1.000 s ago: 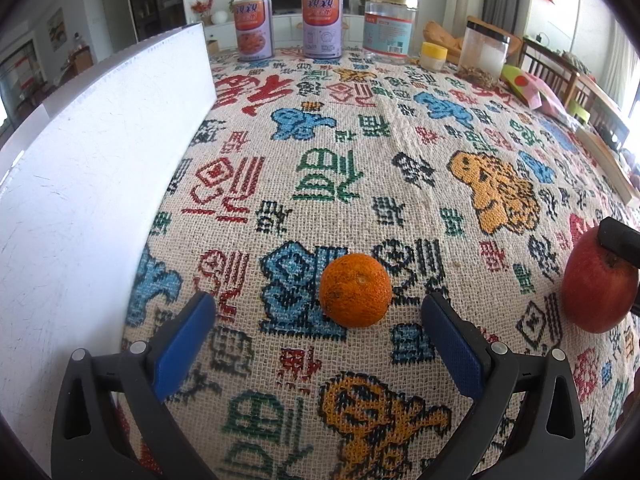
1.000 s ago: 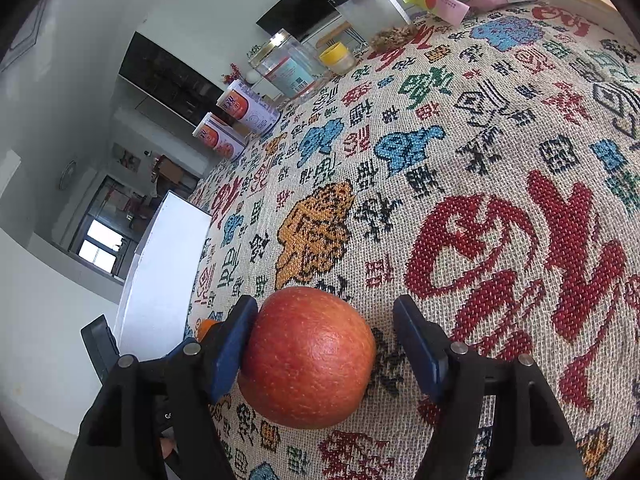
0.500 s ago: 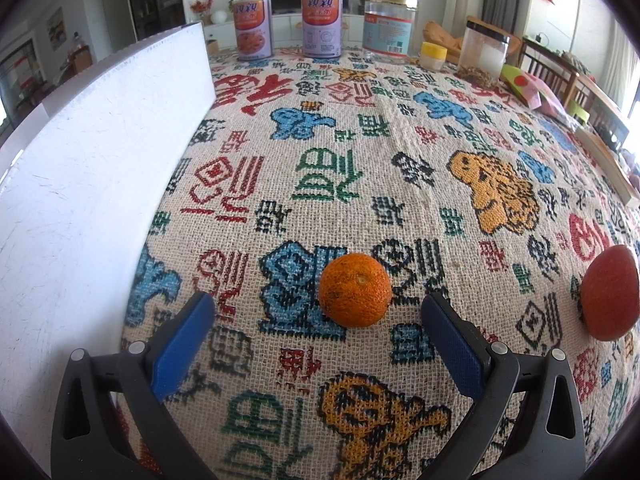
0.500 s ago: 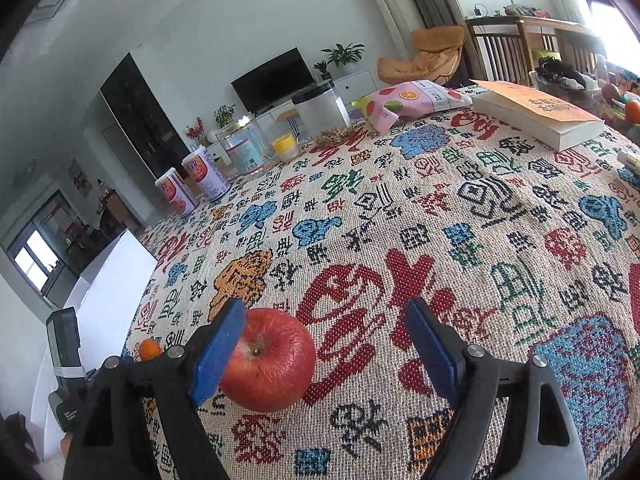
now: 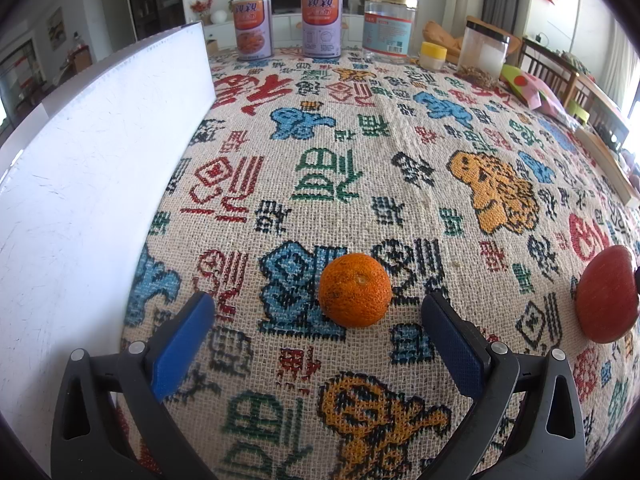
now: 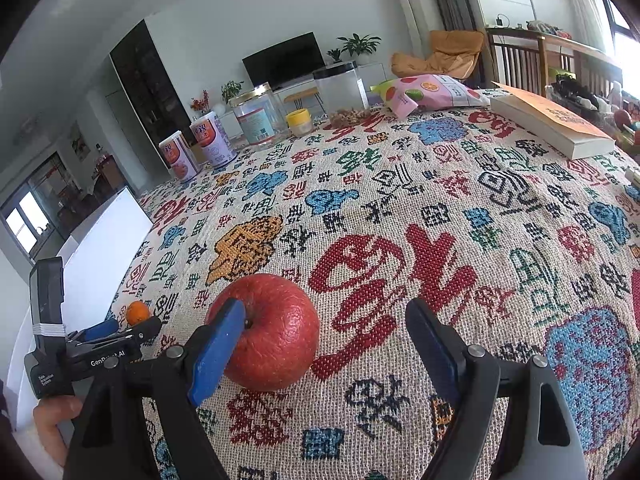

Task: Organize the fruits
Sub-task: 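Lower the left tool onto the tangerine and close it while the right tool holds the red apple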

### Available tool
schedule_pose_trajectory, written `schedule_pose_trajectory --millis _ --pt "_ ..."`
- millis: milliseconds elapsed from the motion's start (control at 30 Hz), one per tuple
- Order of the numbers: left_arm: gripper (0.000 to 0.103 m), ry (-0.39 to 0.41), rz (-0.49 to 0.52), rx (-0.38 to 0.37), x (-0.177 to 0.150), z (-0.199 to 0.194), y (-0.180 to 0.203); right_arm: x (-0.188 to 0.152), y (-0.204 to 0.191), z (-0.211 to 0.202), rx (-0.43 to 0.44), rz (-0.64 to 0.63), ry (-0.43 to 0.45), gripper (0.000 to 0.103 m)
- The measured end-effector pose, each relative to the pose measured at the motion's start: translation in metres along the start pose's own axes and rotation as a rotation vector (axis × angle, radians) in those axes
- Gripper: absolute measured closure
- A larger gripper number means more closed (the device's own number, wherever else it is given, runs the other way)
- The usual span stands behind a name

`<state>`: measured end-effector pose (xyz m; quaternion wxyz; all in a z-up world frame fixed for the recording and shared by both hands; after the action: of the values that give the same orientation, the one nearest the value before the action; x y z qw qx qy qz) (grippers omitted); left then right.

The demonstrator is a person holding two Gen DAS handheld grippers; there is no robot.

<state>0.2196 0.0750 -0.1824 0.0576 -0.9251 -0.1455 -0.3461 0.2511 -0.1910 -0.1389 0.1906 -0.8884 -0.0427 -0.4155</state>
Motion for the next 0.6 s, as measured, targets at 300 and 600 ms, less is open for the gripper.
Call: schedule_pose_trajectory --millis 300,600 --pt "0.003 0.017 -0.006 -0.109 -0.004 -0.01 0.001 0.003 -0.001 -0.026 0.058 0.007 0.041 0.016" --pt "0.025 0.04 0.034 -0.156 -0.006 -0.018 0.011 -0.026 -0.047 0.013 0.003 -0.267 -0.096 0.011"
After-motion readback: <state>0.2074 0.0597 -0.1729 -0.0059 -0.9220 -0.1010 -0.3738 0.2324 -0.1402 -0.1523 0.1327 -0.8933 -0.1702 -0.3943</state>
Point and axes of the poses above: each gripper's, at about its wrist camera, not at the fingertips, and z roughly the way its jaws point, y to its right, x to its top, the point moved 6 cm from there along z, roughly the way its jaws point, and after that the axes turned 5 degrees about y, right-handed, at the moved point
